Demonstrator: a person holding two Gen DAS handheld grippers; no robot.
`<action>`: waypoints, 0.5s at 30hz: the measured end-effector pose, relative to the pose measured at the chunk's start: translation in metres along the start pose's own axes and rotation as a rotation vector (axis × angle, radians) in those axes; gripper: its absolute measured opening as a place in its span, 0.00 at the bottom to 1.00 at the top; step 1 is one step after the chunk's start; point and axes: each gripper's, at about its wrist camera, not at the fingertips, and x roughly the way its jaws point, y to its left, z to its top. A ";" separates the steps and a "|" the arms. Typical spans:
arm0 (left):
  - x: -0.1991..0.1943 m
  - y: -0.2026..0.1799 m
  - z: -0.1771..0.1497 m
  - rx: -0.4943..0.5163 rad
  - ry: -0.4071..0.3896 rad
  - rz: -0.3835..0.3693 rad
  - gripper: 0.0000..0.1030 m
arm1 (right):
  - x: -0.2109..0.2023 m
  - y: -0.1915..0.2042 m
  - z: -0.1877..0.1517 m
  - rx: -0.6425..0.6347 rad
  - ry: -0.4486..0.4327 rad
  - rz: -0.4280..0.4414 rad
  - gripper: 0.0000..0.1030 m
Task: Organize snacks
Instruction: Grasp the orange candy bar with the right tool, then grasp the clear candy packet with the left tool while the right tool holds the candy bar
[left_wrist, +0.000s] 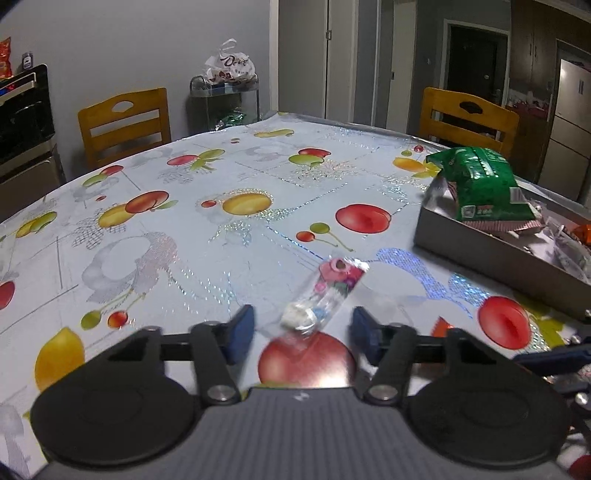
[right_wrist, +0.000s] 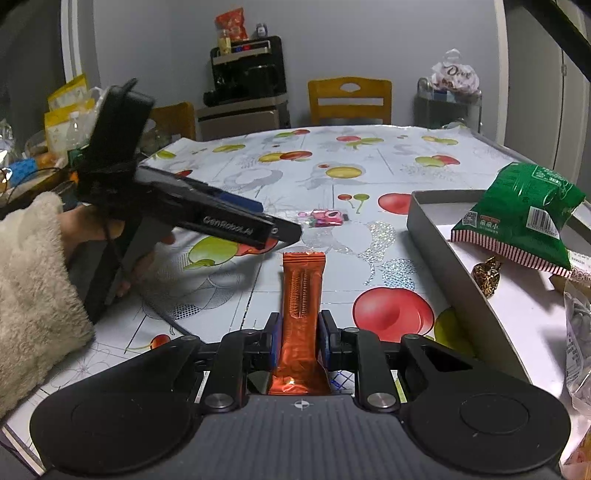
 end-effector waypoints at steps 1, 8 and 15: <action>-0.003 -0.003 -0.002 0.002 -0.003 0.006 0.40 | 0.000 0.000 0.000 0.000 -0.001 0.002 0.22; -0.024 -0.031 -0.015 0.063 -0.015 0.083 0.29 | -0.004 -0.005 -0.001 0.005 0.005 0.010 0.22; -0.061 -0.055 -0.039 0.061 0.013 0.182 0.29 | -0.005 -0.010 -0.001 -0.021 0.000 -0.015 0.22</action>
